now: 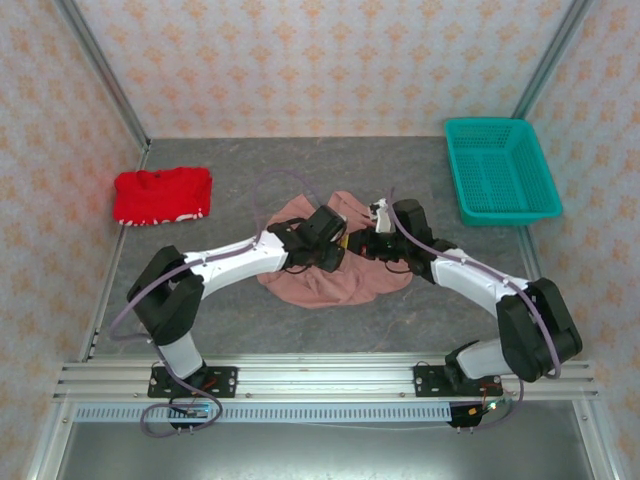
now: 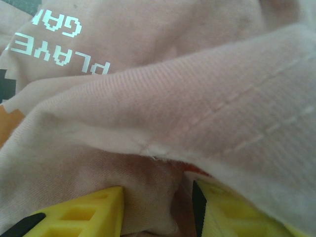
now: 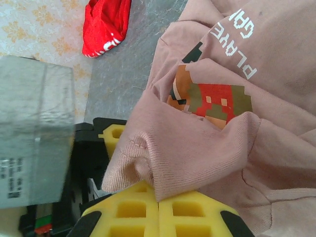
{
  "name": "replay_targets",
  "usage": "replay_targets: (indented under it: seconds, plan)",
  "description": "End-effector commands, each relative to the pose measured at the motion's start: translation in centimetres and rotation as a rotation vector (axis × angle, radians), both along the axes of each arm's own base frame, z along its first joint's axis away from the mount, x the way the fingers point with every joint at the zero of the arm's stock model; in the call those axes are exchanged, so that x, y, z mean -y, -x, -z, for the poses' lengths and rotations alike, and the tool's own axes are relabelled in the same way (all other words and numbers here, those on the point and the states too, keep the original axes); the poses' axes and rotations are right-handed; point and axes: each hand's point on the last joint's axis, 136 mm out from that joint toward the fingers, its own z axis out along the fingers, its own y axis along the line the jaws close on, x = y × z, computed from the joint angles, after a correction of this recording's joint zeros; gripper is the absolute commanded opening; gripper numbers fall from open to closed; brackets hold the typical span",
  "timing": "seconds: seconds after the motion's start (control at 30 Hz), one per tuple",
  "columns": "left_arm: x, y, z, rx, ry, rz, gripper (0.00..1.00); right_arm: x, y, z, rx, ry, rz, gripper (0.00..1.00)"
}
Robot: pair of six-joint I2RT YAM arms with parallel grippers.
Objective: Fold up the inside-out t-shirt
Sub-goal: Adjust the T-shirt at the center of the table.
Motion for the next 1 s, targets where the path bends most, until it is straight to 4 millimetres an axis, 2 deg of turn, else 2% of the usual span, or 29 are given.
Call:
replay_targets:
  seconds: [0.0, 0.07, 0.27, 0.37, 0.47, 0.6, 0.67, 0.8, 0.97]
  plan:
    - [-0.1, -1.1, -0.3, 0.018, -0.018, 0.007, 0.37, 0.5, 0.2, -0.2, 0.014, 0.008, 0.011, 0.0]
    - [0.1, -1.3, -0.1, 0.011, -0.008, 0.012, 0.33, 0.6, 0.2, -0.1, 0.013, 0.015, 0.012, 0.0]
    - [0.1, -1.6, 0.5, -0.013, 0.011, 0.022, 0.11, 0.9, 0.1, 0.0, 0.013, 0.022, 0.022, 0.0]
    - [0.2, -1.6, 0.0, -0.018, 0.06, 0.027, 0.0, 1.1, 0.0, 0.0, 0.016, 0.028, 0.031, 0.0]
    - [0.8, -0.9, -2.3, -0.017, 0.227, 0.065, 0.0, 2.3, -0.3, 0.7, 0.01, 0.095, 0.081, 0.0]
    - [1.2, 1.7, -8.4, 0.033, 0.629, 0.175, 0.0, 5.3, -0.8, 1.6, 0.024, 0.272, 0.182, 0.0]
    - [1.0, 3.4, -11.1, 0.078, 0.77, 0.242, 0.0, 5.3, -0.8, 1.0, 0.052, 0.279, 0.176, 0.0]
    - [0.6, 5.3, -13.5, 0.094, 0.882, 0.326, 0.0, 4.1, -0.2, -1.0, 0.126, 0.236, 0.083, 0.0]
    - [-0.1, 6.7, -16.6, 0.103, 0.987, 0.389, 0.0, 5.2, 0.6, -1.5, 0.155, 0.327, 0.053, 0.0]
